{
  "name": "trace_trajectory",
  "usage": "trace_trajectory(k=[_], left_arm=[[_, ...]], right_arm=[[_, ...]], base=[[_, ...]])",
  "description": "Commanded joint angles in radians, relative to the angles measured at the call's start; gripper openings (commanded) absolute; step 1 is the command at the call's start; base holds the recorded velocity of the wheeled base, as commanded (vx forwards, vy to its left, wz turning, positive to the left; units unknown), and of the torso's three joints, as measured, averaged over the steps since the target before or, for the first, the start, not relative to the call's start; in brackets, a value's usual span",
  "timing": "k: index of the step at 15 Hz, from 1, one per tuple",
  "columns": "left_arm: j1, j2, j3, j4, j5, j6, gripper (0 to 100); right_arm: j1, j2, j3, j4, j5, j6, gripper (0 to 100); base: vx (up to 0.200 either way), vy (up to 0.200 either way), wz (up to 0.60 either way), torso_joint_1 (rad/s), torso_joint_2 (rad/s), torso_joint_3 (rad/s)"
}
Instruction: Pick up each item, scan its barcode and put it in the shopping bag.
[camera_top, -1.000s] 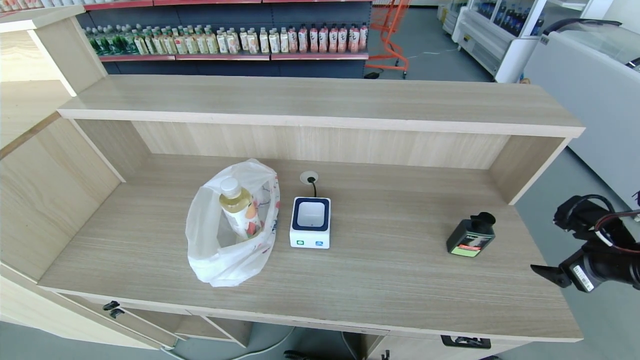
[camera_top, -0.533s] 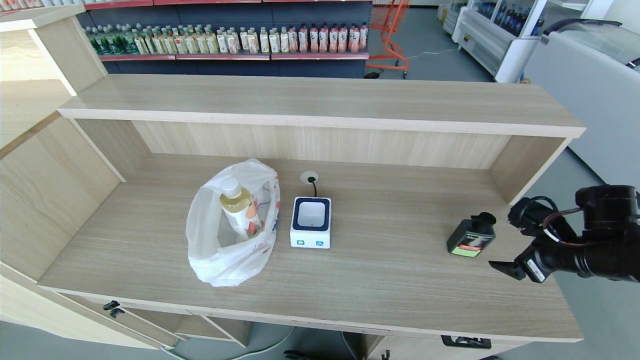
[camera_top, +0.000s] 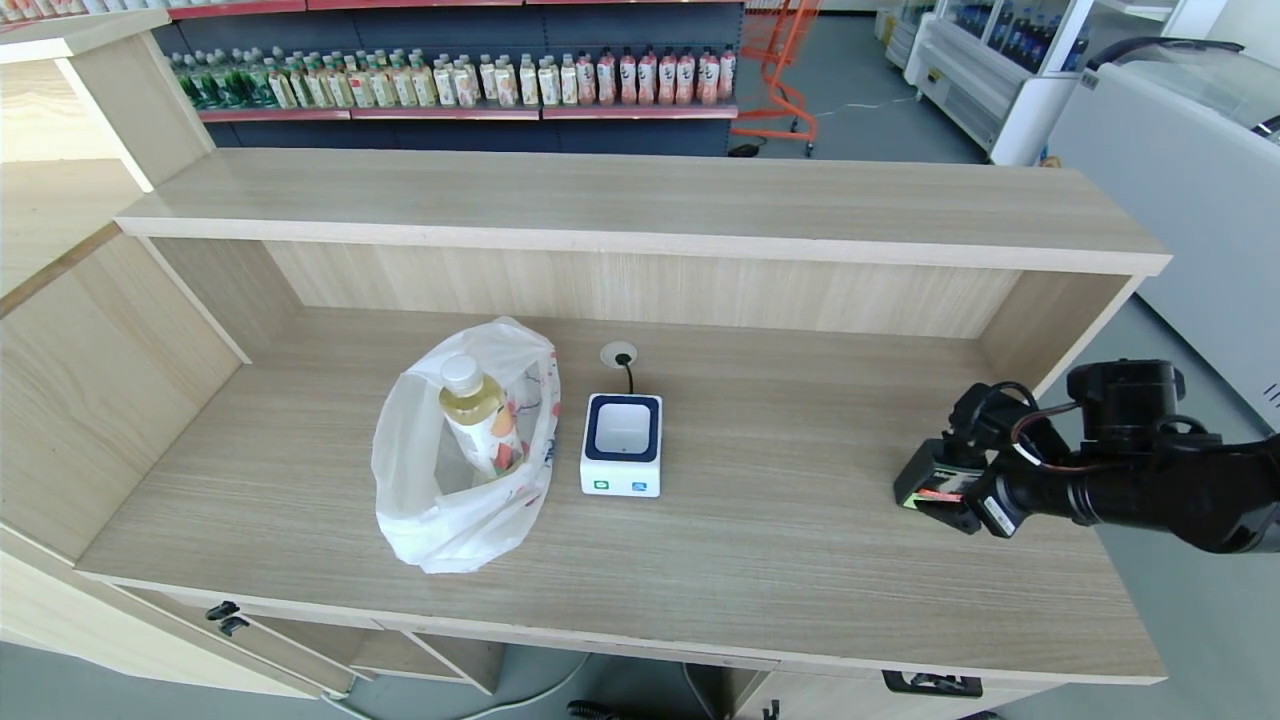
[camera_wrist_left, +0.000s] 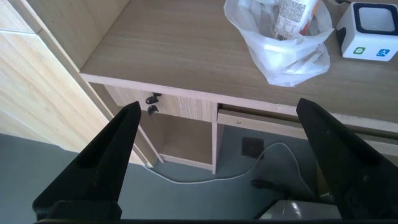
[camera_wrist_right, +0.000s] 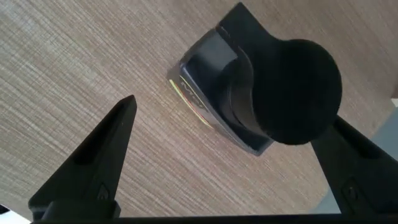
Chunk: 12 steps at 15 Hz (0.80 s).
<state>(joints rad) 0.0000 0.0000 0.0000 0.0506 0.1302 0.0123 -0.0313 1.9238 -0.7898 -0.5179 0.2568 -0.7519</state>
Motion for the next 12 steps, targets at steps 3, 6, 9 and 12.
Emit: trace_trajectory(k=[3,6,9,12], left_arm=[[0.000,0.000,0.000,0.000,0.000,0.000,100],[0.000,0.002,0.000,0.000,0.000,0.000,100],[0.000,0.000,0.000,0.000,0.000,0.000,100],[0.000,0.002,0.000,0.000,0.000,0.000,100]], right_arm=[[0.017,0.041,-0.008,-0.017,0.009,-0.006,100],[0.019,0.067,-0.031,-0.019,0.009,-0.006,100],[0.033,0.081,-0.052,-0.021,0.009,-0.003,100],[0.045,0.099,-0.074,-0.044,0.019,0.000,100]], base=[[0.000,0.000,0.00,0.000,0.00,0.000],[0.000,0.000,0.00,0.000,0.00,0.000],[0.000,0.000,0.00,0.000,0.00,0.000],[0.000,0.000,0.00,0.000,0.00,0.000]])
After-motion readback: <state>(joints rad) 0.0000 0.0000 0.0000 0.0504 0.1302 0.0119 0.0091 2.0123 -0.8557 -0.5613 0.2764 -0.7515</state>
